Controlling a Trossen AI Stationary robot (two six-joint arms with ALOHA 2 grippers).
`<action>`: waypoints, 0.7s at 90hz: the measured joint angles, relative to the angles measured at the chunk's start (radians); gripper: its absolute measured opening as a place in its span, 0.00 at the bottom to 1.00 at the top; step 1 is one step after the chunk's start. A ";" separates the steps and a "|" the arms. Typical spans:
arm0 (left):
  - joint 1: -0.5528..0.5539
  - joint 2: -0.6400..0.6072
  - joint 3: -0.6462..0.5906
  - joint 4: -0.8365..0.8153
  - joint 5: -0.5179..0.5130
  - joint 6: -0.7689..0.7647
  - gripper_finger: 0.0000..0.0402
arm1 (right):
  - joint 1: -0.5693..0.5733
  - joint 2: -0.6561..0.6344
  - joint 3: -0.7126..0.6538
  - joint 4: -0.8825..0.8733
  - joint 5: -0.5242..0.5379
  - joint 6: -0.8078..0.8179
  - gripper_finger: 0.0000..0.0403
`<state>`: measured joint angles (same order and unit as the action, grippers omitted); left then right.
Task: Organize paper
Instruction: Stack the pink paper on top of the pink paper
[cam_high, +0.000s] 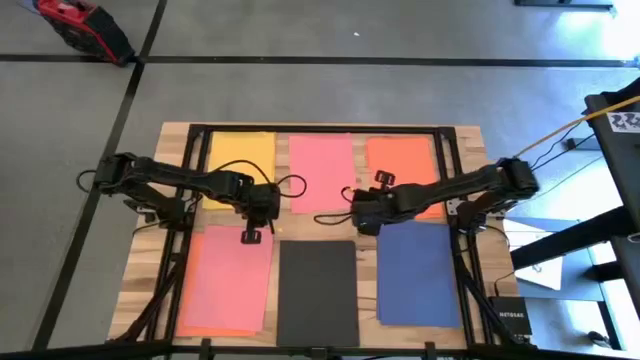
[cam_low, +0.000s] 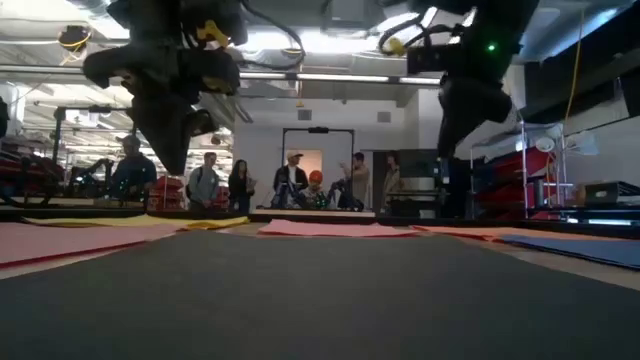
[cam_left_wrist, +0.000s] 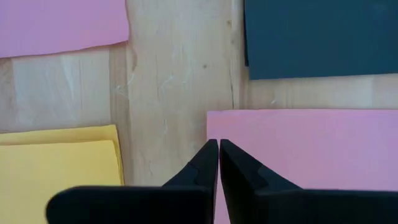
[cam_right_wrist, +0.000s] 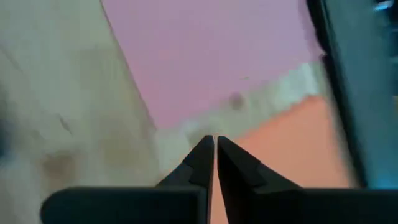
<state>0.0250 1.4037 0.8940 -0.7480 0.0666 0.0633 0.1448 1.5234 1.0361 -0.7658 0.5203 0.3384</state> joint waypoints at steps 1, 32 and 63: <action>0.000 -0.001 0.000 0.001 0.000 -0.001 0.00 | 0.000 -0.010 -0.015 0.031 -0.011 0.004 0.02; -0.001 -0.029 -0.040 0.212 0.001 -0.081 0.00 | -0.074 -0.029 -0.253 0.772 -0.440 0.129 0.04; -0.005 -0.253 -0.245 0.520 0.002 -0.235 0.00 | -0.115 0.167 -0.200 1.019 -0.616 0.126 0.23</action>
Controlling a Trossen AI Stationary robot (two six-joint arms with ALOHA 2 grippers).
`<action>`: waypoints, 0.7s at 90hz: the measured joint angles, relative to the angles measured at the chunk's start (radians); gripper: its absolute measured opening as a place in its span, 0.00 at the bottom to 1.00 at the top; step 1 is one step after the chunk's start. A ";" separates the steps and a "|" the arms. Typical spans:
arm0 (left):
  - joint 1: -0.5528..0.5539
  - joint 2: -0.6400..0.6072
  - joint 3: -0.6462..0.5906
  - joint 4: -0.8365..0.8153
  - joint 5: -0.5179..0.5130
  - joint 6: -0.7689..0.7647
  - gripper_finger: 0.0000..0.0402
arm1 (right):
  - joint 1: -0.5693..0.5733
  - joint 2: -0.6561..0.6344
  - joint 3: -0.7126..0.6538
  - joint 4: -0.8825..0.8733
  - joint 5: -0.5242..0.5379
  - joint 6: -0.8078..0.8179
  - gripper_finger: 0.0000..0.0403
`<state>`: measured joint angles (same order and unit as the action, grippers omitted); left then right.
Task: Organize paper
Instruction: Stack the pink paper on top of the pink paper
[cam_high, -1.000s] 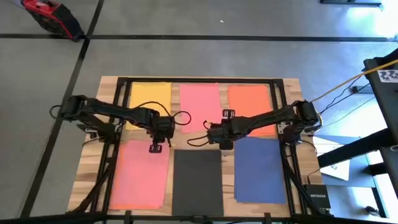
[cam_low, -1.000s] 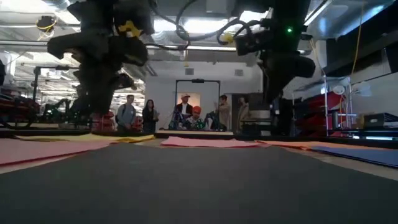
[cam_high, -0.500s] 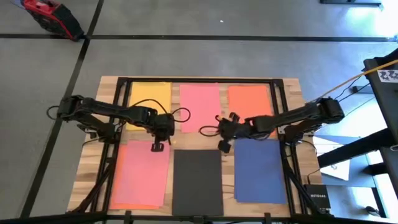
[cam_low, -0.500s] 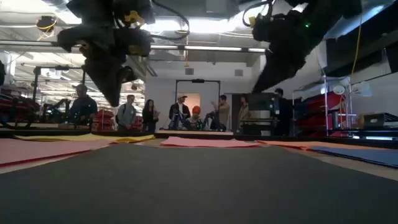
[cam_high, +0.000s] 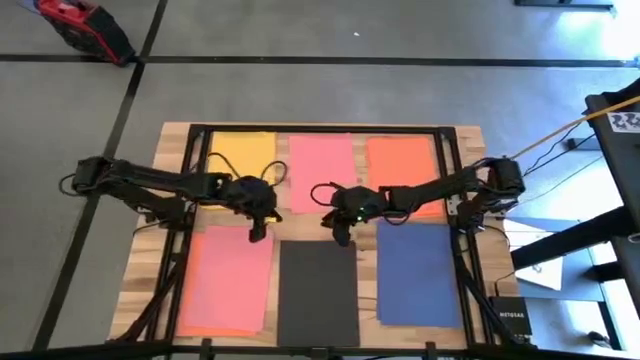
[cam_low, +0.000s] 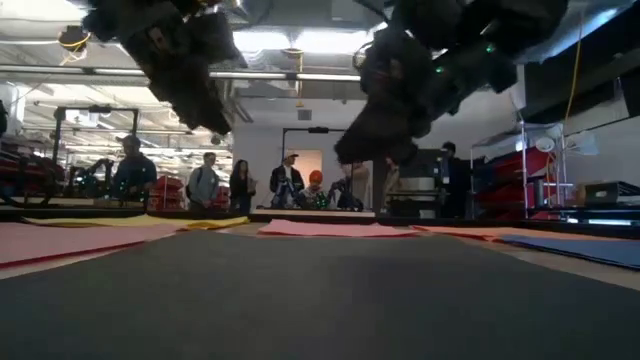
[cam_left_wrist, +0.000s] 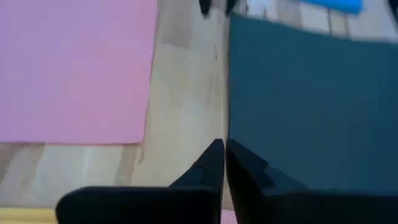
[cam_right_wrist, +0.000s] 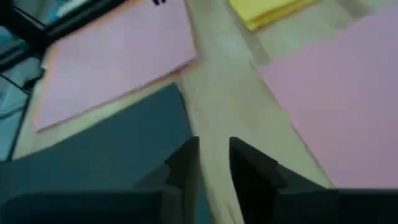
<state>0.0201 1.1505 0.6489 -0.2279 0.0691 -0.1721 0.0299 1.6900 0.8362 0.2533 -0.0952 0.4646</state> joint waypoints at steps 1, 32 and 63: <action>-0.001 -0.008 -0.008 0.009 -0.002 -0.006 0.00 | 0.000 0.007 0.004 0.008 -0.001 0.000 0.23; -0.051 -0.267 -0.199 0.226 -0.164 -0.052 0.00 | -0.006 0.210 0.209 0.086 -0.061 0.023 0.25; -0.060 -0.397 -0.302 0.486 -0.189 0.046 0.00 | -0.006 0.444 0.491 -0.043 -0.100 0.029 0.25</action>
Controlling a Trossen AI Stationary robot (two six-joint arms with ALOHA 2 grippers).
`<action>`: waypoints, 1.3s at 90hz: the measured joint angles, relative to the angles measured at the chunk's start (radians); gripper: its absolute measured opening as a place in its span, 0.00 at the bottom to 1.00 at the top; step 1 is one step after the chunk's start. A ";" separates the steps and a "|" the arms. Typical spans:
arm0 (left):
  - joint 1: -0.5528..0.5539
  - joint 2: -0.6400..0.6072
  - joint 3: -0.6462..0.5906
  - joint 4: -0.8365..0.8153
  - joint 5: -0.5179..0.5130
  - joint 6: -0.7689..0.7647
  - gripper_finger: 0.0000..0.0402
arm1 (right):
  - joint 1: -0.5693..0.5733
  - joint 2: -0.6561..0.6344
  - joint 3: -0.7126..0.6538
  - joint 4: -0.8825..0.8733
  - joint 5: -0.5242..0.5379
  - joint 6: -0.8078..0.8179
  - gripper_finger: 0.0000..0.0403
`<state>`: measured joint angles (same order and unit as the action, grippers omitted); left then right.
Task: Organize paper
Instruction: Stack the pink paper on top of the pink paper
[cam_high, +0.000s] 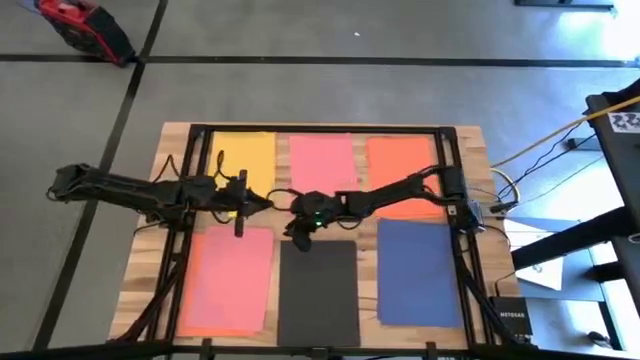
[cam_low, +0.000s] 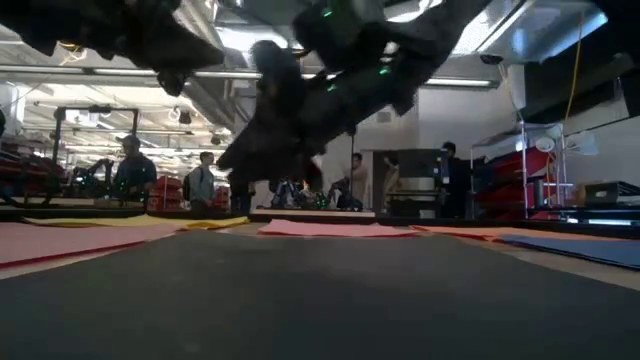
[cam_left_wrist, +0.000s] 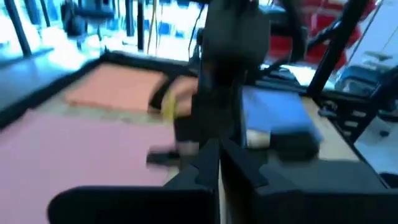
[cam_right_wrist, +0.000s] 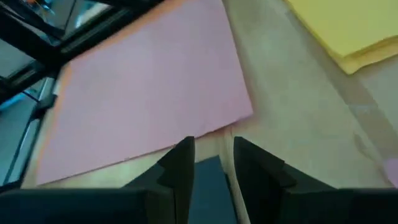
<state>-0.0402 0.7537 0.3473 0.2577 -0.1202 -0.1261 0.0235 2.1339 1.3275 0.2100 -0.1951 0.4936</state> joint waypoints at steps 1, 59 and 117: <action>0.000 -0.001 0.000 0.002 0.000 0.002 0.00 | 0.000 0.007 0.007 -0.005 0.000 0.000 0.25; 0.000 -0.017 -0.003 0.021 -0.002 0.055 0.00 | -0.037 0.143 0.134 -0.027 0.000 0.033 0.43; 0.000 -0.017 -0.002 0.012 0.001 0.055 0.00 | -0.044 0.254 0.248 0.017 -0.064 0.122 0.48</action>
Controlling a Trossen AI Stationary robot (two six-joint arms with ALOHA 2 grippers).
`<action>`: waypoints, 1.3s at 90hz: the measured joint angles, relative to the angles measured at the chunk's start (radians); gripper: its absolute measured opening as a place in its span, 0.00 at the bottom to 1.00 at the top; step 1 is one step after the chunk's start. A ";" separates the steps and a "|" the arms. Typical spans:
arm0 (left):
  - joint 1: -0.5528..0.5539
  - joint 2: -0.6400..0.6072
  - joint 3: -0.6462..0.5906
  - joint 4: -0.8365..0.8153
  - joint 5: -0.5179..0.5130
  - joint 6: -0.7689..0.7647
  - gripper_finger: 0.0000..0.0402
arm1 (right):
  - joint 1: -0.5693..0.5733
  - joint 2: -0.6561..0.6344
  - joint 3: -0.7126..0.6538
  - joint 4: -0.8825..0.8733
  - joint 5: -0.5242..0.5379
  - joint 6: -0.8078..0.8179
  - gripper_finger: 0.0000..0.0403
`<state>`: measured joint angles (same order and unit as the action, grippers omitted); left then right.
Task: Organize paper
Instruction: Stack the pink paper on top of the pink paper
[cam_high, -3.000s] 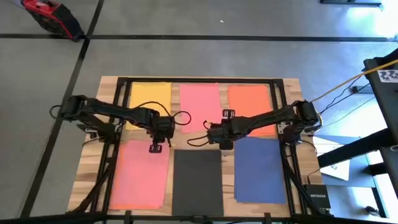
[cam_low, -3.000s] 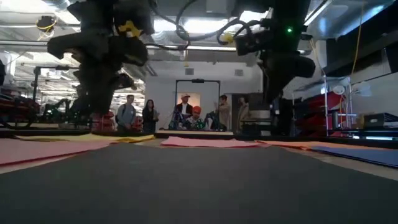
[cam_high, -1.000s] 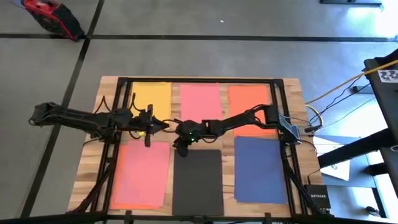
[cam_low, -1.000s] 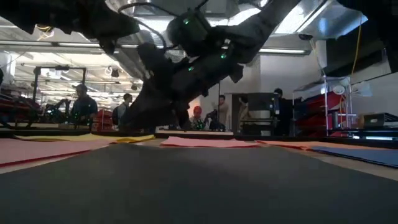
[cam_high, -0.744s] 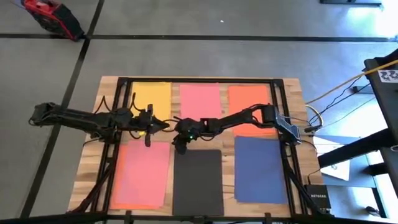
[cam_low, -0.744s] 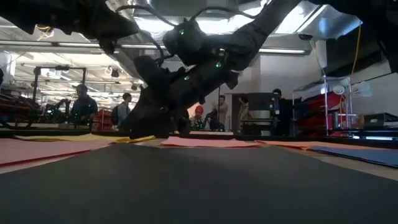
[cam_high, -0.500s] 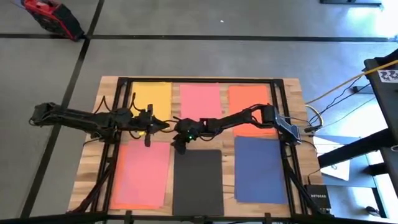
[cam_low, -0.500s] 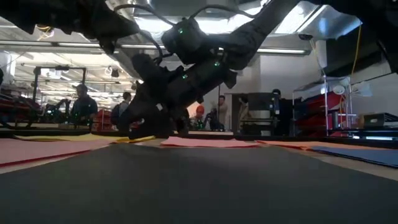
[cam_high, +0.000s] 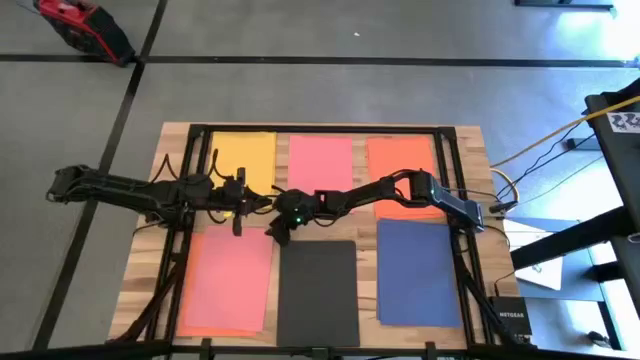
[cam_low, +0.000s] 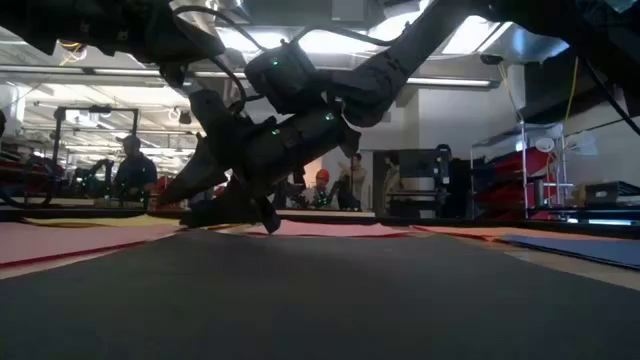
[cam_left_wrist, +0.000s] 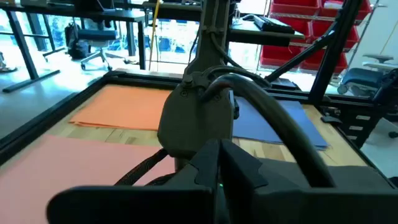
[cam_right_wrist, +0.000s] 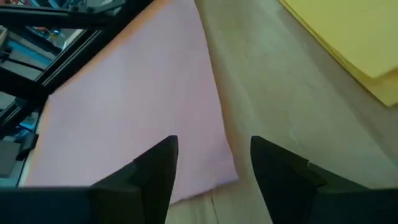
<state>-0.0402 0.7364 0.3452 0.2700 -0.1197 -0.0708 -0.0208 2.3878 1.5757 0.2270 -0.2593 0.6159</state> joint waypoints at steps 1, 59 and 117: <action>0.000 0.000 0.000 0.000 0.000 0.000 0.00 | 0.000 0.000 0.001 -0.004 0.000 0.002 0.48; 0.000 0.001 0.001 -0.006 0.000 0.000 0.00 | 0.001 -0.002 0.003 -0.147 0.005 0.027 0.33; 0.000 0.001 0.000 -0.029 0.000 -0.005 0.00 | 0.001 -0.002 -0.001 -0.142 0.005 0.015 0.31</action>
<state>-0.0402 0.7372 0.3454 0.2413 -0.1200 -0.0754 -0.0200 2.3859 1.5751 0.0849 -0.2539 0.6311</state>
